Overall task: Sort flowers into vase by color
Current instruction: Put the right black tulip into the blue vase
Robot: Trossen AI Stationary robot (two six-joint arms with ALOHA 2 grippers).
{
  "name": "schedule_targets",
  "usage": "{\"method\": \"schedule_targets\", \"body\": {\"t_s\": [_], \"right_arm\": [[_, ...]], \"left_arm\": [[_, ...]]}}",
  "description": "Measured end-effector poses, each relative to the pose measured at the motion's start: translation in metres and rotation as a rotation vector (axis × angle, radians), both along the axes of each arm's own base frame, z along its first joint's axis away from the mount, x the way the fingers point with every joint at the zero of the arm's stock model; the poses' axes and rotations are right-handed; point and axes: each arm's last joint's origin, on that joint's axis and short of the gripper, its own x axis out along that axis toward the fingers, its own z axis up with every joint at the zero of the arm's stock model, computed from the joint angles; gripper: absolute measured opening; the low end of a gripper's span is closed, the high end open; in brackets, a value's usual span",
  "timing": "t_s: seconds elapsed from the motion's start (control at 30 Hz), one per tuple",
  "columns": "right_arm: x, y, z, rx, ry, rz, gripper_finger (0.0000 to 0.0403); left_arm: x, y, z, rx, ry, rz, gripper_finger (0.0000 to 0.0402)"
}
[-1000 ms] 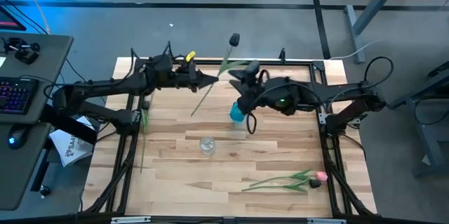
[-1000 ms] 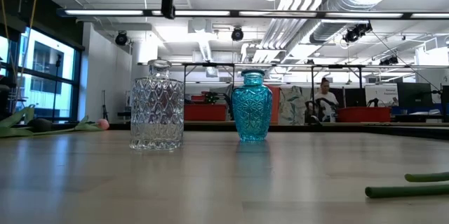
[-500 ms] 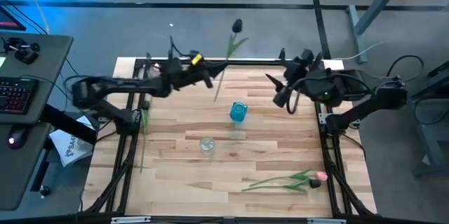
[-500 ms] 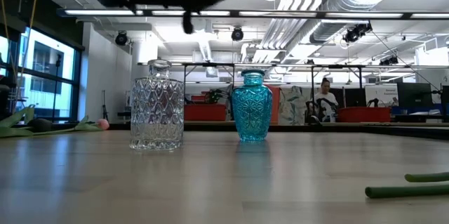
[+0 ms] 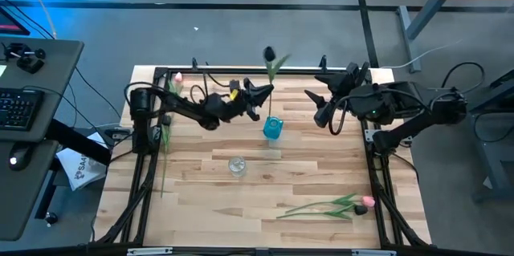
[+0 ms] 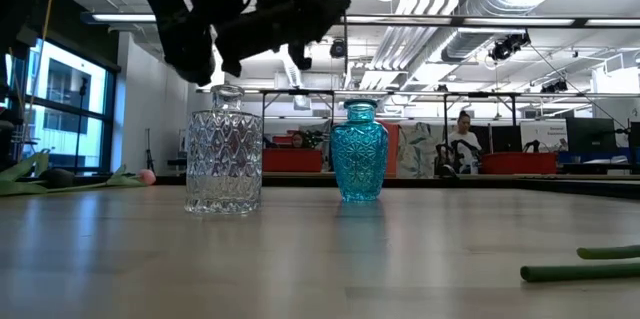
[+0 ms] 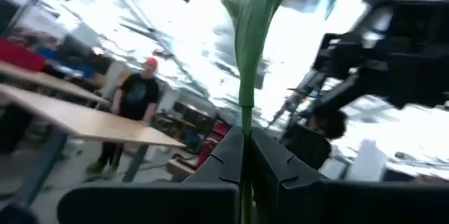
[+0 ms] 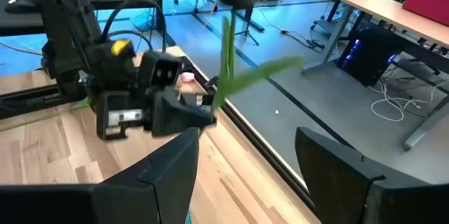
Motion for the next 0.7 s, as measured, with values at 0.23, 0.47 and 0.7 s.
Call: {"method": "schedule_targets", "body": {"t_s": [0.23,0.47,0.7], "right_arm": [[0.002,0.000,0.000,0.019,-0.016,-0.006,0.0233],[0.004,0.001,-0.002,0.034,-0.015,0.002,0.0233],[0.006,0.002,-0.003,0.036,-0.002,0.019,0.0233]], "left_arm": [[0.008,-0.004,0.001,0.066,0.034,0.051,0.0000],[0.024,0.003,0.006,0.087,0.142,0.081,0.0000],[0.037,-0.003,-0.001,0.180,0.219,0.074,0.0000]]}}
